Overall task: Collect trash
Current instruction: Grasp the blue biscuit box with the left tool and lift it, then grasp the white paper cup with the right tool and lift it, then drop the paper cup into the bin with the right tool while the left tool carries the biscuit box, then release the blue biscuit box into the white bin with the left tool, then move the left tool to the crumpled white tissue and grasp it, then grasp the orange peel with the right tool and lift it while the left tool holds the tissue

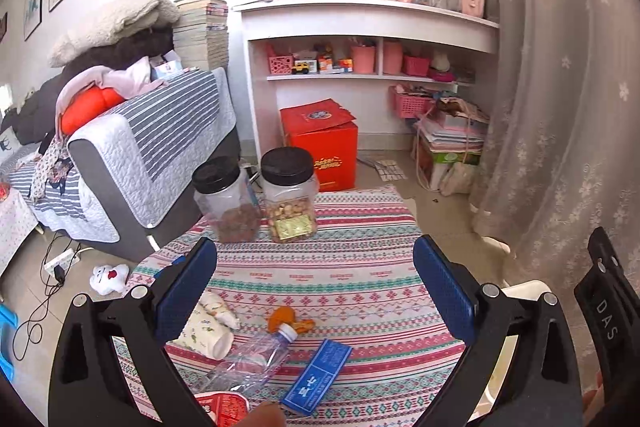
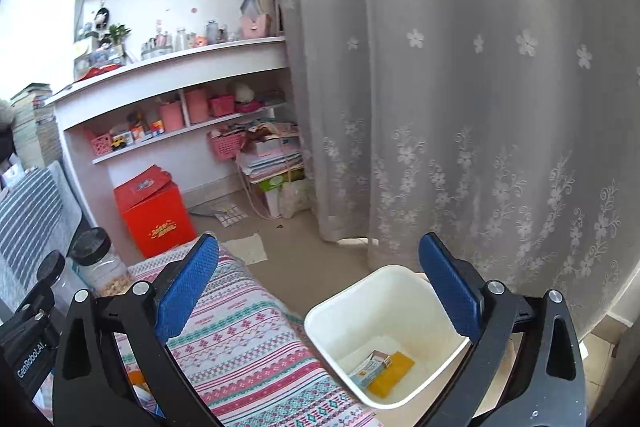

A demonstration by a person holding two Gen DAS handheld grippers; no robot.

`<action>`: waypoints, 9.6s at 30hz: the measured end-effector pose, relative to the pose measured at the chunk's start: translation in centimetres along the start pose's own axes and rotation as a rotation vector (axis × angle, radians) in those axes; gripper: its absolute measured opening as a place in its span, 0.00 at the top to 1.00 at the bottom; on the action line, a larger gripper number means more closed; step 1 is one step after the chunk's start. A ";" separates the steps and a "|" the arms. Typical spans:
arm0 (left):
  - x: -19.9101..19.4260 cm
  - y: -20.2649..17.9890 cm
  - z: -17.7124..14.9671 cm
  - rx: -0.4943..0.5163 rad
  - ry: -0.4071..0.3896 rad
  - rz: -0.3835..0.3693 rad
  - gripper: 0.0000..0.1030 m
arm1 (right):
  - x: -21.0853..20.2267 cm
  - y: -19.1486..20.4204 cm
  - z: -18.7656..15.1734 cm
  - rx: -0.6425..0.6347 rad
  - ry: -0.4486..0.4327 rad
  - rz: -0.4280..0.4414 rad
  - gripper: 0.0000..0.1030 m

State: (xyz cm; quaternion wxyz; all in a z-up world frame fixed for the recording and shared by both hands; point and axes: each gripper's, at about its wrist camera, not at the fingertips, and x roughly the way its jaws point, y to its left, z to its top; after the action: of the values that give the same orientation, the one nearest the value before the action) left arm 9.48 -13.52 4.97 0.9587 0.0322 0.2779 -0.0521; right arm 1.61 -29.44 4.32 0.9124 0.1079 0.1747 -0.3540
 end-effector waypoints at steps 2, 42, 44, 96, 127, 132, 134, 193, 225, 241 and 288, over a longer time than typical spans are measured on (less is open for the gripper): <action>0.3 1.7 -0.2 -0.019 0.007 0.022 0.07 | -0.5 1.7 -0.4 -0.033 -0.008 0.024 0.07; 33.6 21.3 -7.4 0.235 0.810 0.056 0.09 | 2.6 11.1 -6.6 -0.305 0.348 0.280 0.07; 33.8 21.4 -7.8 0.217 0.826 0.032 0.30 | 2.8 11.3 -6.8 -0.310 0.361 0.285 0.07; 5.0 32.6 -5.6 -0.516 0.364 0.013 0.46 | 2.0 33.7 -17.6 -1.027 0.748 0.861 0.59; 5.3 35.3 -6.2 -0.553 0.375 0.039 0.46 | 1.8 36.8 -19.6 -1.150 0.646 1.012 0.44; 5.5 34.2 -5.8 -0.531 0.346 0.019 0.46 | 1.1 34.7 -16.2 -0.953 0.552 0.992 0.44; 5.3 33.4 -5.4 -0.501 0.322 0.025 0.46 | 0.6 34.0 -14.6 -0.869 0.507 0.990 0.44; 1.6 -0.8 -3.6 -0.067 0.049 -0.283 0.46 | 7.6 -12.8 0.2 0.201 0.127 -0.237 0.07; 3.4 -17.0 -1.7 0.026 0.316 -0.467 0.22 | 5.2 -19.8 2.1 0.378 0.082 -0.249 0.07; 18.2 8.6 -4.1 -0.104 0.657 0.023 0.22 | 5.3 -2.7 -1.3 -0.020 0.263 0.123 0.07; 5.9 21.9 -4.3 -0.283 0.329 -0.040 0.62 | 10.3 17.1 -13.7 -0.130 0.934 0.497 0.12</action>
State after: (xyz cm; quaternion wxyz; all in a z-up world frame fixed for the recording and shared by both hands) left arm 14.73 8.08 -1.06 0.8942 -0.1002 0.4356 -0.0255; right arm 17.03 -18.90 -11.00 0.7986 0.2354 0.5531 -0.0298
